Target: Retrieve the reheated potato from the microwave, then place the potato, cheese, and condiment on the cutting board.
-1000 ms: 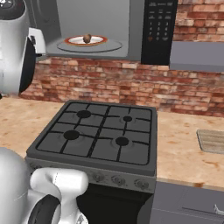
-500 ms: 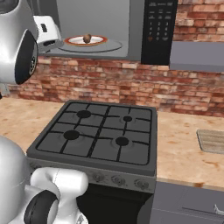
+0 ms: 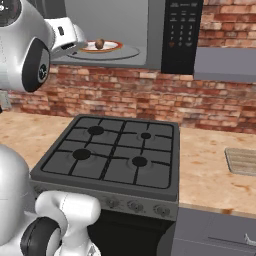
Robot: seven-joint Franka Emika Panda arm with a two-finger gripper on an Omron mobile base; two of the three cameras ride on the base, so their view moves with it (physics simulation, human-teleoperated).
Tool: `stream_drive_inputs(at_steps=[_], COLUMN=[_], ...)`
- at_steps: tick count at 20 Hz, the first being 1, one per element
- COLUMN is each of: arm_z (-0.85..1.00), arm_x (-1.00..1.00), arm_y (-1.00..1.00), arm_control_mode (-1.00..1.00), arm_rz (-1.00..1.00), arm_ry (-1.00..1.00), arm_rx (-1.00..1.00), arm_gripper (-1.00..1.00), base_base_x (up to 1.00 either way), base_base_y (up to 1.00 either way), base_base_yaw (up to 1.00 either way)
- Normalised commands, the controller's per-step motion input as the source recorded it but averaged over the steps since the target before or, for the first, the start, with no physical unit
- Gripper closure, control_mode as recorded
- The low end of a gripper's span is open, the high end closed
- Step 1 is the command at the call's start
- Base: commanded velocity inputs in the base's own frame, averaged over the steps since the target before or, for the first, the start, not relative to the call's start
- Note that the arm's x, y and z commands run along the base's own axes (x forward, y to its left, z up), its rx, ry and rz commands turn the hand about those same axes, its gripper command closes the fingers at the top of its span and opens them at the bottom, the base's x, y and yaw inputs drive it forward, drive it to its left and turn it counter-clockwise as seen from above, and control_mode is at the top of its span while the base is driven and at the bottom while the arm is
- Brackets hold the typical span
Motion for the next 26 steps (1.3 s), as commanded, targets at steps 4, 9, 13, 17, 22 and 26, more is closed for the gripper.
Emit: stream_drive_inputs(at_steps=[4,9,13,17,22,26], arm_z=[0.11,0.01,0.05,0.04,0.01,0.0], arm_x=[0.64,0.67,0.65,0.59,0.67,0.66], arm_y=[0.0,-0.01,0.0,-0.01,0.0,0.0], arm_control_mode=[-1.0,-1.0,-1.0,-1.0,-1.0,-1.0], arm_rz=[-0.15,-0.08,0.0,0.0,0.03,0.01], arm_ry=[0.02,0.03,0.08,0.07,0.0,0.0], arm_rx=[0.04,0.05,0.14,0.16,0.09,0.0], arm_gripper=[-1.0,-1.0,-1.0,-1.0,-1.0,-1.0], base_base_x=[0.0,0.0,0.0,0.0,0.0,0.0], base_base_y=[0.0,0.0,0.0,0.0,0.0,0.0], base_base_yaw=[0.0,0.0,0.0,0.0,0.0,0.0])
